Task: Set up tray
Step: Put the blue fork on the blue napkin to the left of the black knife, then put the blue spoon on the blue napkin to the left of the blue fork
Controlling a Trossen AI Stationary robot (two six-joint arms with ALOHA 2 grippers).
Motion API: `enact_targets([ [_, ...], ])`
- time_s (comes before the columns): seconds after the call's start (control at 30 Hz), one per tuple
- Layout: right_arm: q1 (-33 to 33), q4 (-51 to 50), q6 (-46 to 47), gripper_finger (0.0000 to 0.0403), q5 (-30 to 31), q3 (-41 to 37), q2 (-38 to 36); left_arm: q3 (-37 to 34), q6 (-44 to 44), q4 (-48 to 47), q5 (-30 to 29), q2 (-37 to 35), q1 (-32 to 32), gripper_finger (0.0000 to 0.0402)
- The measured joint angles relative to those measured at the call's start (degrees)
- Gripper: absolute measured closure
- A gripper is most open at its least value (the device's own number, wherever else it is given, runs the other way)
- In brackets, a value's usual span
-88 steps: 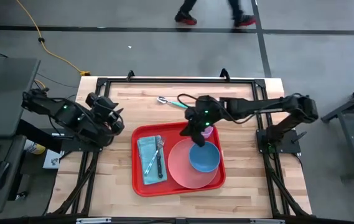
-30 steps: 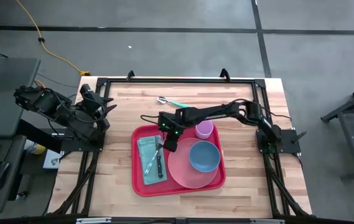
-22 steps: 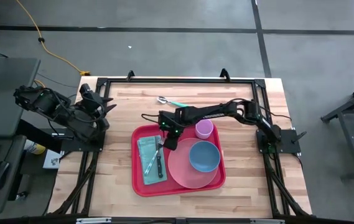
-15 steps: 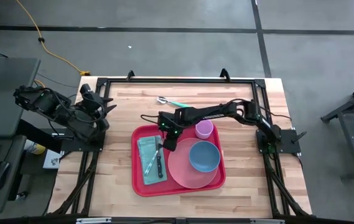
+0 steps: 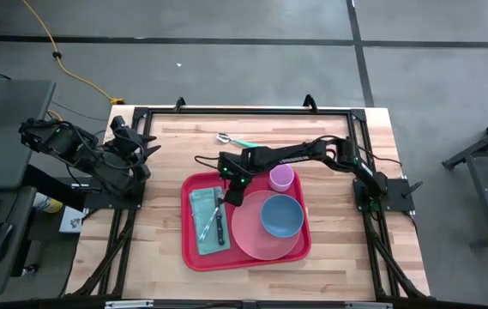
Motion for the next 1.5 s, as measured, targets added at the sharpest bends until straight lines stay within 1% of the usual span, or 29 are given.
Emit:
enact_targets([
  [0.27,-0.1,3.5,1.7,0.0403,-1.3,-3.9,-0.1,0.0,0.0,0.1,0.1,0.0,0.0,0.0245],
  [1.27,0.1,20.6,6.4,0.0403,-4.7,-4.1,0.1,0.0,0.0,0.0,0.0,0.0,0.0,0.0245],
  [1.4,0.2,25.1,7.2,0.0403,-6.1,-4.1,0.1,0.0,0.0,0.0,0.0,0.0,0.0,0.0245],
  [1.5,0.3,27.9,9.0,0.0403,-9.9,-4.1,0.1,0.0,0.0,0.0,0.0,0.0,0.0,0.0245],
])
